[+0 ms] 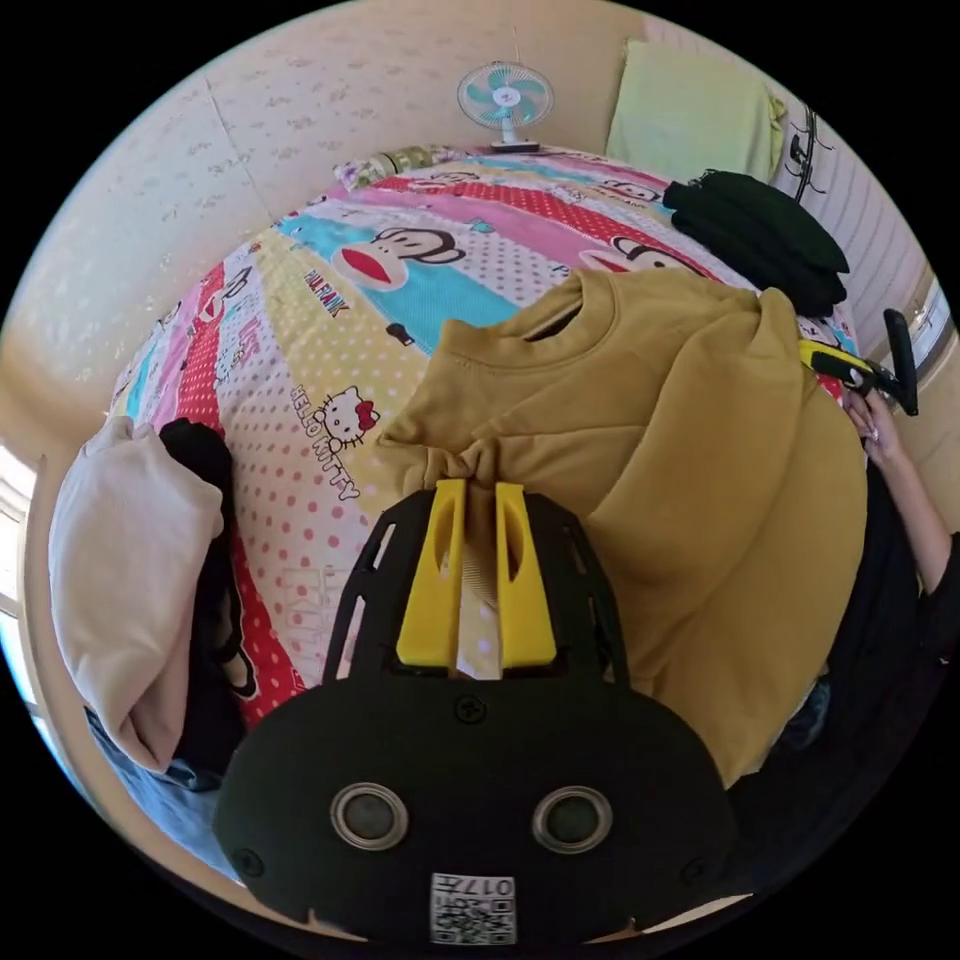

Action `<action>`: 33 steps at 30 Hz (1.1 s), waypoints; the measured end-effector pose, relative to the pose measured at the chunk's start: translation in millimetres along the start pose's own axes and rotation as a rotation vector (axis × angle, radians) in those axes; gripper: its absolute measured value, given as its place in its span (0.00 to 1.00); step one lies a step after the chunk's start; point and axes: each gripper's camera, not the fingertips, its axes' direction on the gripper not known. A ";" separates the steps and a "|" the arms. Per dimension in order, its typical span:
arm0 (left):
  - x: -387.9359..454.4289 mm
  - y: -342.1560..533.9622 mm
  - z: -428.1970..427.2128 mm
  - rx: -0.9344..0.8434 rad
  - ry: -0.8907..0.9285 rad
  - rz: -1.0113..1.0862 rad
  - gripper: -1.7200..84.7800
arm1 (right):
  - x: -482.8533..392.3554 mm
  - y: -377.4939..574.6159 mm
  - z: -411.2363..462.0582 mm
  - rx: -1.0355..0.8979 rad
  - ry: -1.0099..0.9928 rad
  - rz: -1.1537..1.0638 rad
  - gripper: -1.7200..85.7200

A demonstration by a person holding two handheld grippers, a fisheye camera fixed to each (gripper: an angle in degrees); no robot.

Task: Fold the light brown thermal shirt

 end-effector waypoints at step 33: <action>92.6 152.4 -24.5 0.186 0.163 -0.112 0.07 | 43.0 -0.4 -180.1 0.378 -0.363 -0.088 0.05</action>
